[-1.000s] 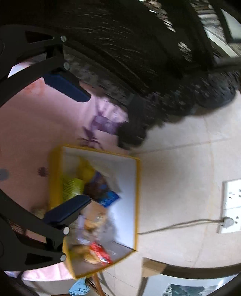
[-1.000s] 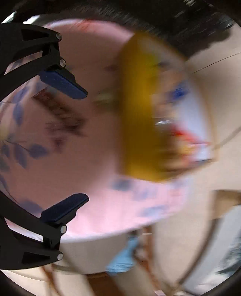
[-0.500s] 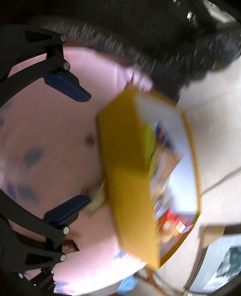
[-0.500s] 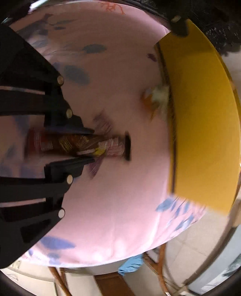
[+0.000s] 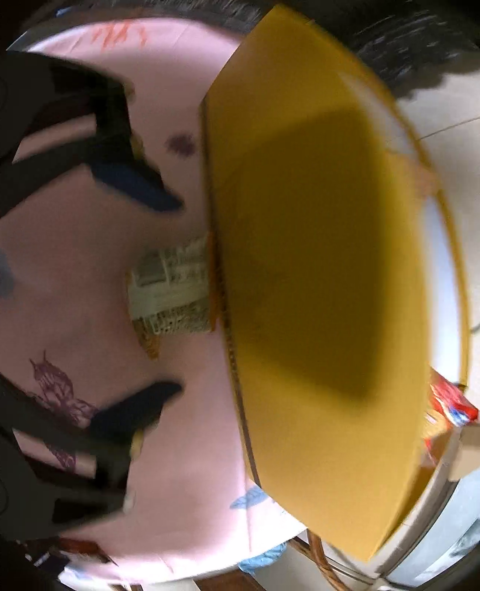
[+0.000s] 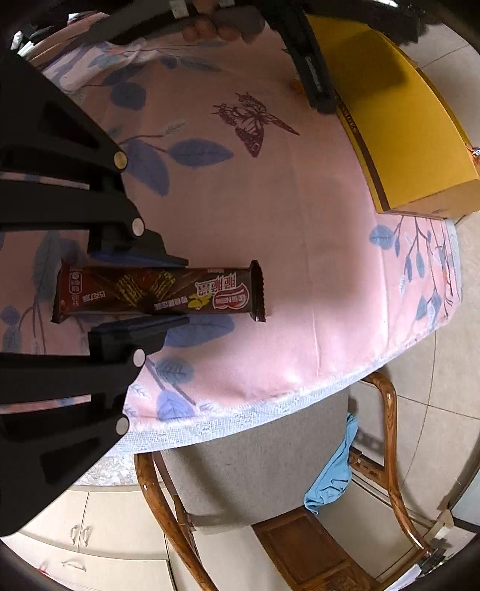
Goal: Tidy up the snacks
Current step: 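Grasp the brown chocolate bar with the right tool while the left tool grasps the white printed bag, then carry the chocolate bar and white bag over the yellow box and release them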
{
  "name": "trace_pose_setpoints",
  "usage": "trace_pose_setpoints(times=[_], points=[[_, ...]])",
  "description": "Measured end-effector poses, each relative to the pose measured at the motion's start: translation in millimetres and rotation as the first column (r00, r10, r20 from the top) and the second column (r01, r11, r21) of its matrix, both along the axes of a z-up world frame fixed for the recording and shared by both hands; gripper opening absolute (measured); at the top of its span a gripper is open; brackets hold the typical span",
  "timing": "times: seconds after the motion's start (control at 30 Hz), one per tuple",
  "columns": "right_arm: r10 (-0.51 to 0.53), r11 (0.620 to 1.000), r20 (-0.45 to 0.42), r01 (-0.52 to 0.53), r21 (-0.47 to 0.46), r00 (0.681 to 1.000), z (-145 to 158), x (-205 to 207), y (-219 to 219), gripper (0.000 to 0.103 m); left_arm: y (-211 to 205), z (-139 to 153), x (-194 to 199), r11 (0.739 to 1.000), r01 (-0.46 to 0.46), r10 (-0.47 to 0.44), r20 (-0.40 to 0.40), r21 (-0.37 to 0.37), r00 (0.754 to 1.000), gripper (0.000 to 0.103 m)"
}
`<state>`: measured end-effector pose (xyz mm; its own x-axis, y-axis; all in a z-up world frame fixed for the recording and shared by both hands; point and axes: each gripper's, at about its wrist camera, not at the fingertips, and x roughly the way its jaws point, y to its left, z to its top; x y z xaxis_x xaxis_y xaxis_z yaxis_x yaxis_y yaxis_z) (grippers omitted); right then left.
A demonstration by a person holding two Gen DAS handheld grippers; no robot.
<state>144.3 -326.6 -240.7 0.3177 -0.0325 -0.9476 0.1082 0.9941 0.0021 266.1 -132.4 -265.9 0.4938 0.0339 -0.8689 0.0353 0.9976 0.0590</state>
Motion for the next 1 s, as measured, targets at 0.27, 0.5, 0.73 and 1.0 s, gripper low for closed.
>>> trace_pose_setpoints(times=[0.27,0.5,0.73,1.0], points=[[0.004,1.0,-0.017,-0.004,0.023,1.0,-1.2,-7.8,-1.8,0.024,14.0,5.5,-9.9,0.995,-0.001,-0.001,-0.017,-0.103,1.0,0.041],[0.007,0.998,0.04,-0.009,0.068,0.999,19.6,-15.1,11.0,0.024,17.1,31.9,-38.3,0.995,0.04,-0.038,0.02,-0.094,0.999,0.041],[0.024,0.991,0.158,-0.044,0.123,0.987,67.5,-14.8,29.1,0.023,27.8,98.8,-67.1,0.994,0.084,-0.074,0.142,-0.071,0.987,0.041],[0.045,0.99,0.292,-0.081,0.112,0.955,116.6,-16.1,33.0,0.023,27.6,153.7,-86.5,0.993,0.12,-0.112,0.252,-0.014,0.961,0.041]])
